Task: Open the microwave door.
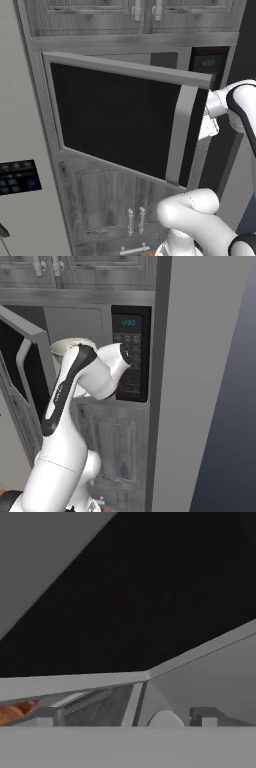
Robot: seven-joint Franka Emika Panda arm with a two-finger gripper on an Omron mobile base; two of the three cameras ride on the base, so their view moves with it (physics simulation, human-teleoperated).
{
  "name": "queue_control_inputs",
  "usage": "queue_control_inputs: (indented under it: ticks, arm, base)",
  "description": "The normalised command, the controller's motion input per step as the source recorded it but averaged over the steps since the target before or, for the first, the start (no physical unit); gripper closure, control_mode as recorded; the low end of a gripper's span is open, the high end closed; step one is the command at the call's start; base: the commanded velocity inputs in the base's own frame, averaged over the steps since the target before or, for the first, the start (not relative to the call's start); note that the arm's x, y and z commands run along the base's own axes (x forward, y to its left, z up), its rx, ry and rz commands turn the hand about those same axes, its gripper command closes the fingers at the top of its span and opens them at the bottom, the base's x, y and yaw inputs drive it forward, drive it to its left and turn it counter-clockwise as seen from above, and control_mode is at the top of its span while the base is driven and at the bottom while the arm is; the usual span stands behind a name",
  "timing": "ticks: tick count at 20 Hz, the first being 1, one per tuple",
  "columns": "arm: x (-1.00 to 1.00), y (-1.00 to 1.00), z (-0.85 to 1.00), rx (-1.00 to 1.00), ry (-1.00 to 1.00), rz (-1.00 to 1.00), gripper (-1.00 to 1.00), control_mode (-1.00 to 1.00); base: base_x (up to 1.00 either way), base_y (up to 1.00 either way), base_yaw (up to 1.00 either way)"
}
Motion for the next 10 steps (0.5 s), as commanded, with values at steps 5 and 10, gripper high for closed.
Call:
queue_control_inputs:
  ticks: [5,10]
  arm:
    - [-0.5,0.64,0.0,0.08,-0.02,0.36,-1.0,-1.0]
    - [-0.69,0.8,0.0,0.1,-0.02,0.37,-1.0,-1.0]
  base:
    - [0.0,0.0,0.0]
    - [0.0,0.0,0.0]
